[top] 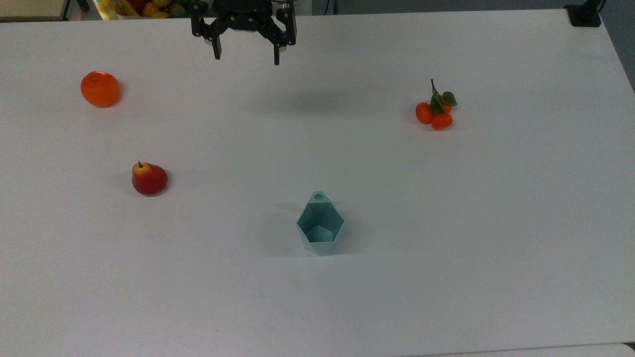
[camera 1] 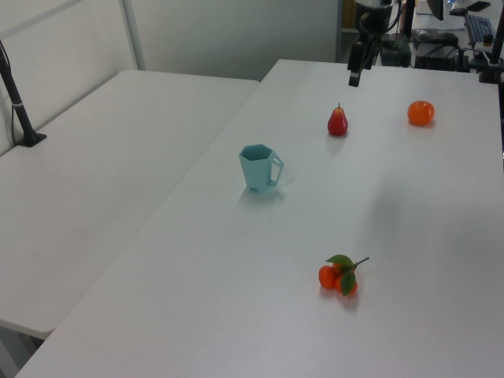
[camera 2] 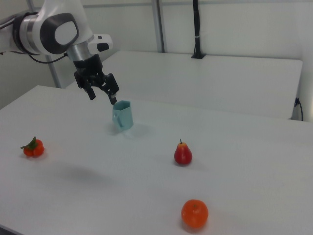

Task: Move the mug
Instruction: 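Move the open gripper down toward the teal mug's rim, then close the gripper on the teal mug's rim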

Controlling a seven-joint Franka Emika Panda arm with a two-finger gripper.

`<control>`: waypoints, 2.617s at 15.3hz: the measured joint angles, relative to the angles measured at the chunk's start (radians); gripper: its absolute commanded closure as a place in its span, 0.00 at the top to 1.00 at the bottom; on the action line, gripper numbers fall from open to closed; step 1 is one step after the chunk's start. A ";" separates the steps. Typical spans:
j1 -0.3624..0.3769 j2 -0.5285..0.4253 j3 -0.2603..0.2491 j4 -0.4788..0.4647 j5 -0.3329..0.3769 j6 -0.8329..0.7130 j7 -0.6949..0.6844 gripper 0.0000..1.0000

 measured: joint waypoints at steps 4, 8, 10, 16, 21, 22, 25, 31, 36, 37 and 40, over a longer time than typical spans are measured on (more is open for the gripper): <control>0.024 0.064 0.029 0.015 0.000 0.088 0.000 1.00; 0.087 0.145 0.032 0.024 -0.003 0.200 0.001 1.00; 0.094 0.188 0.033 0.025 -0.004 0.281 0.001 1.00; 0.102 0.315 0.033 0.031 -0.004 0.440 0.005 1.00; 0.107 0.405 0.032 0.067 -0.013 0.473 0.069 0.92; 0.107 0.422 0.032 0.079 -0.013 0.489 0.084 0.89; 0.110 0.457 0.033 0.098 -0.014 0.533 0.103 0.81; 0.130 0.481 0.033 0.105 -0.052 0.541 0.120 0.49; 0.130 0.490 0.031 0.106 -0.054 0.600 0.121 0.42; 0.130 0.492 0.030 0.106 -0.055 0.601 0.121 0.36; 0.130 0.493 0.030 0.107 -0.077 0.601 0.122 0.18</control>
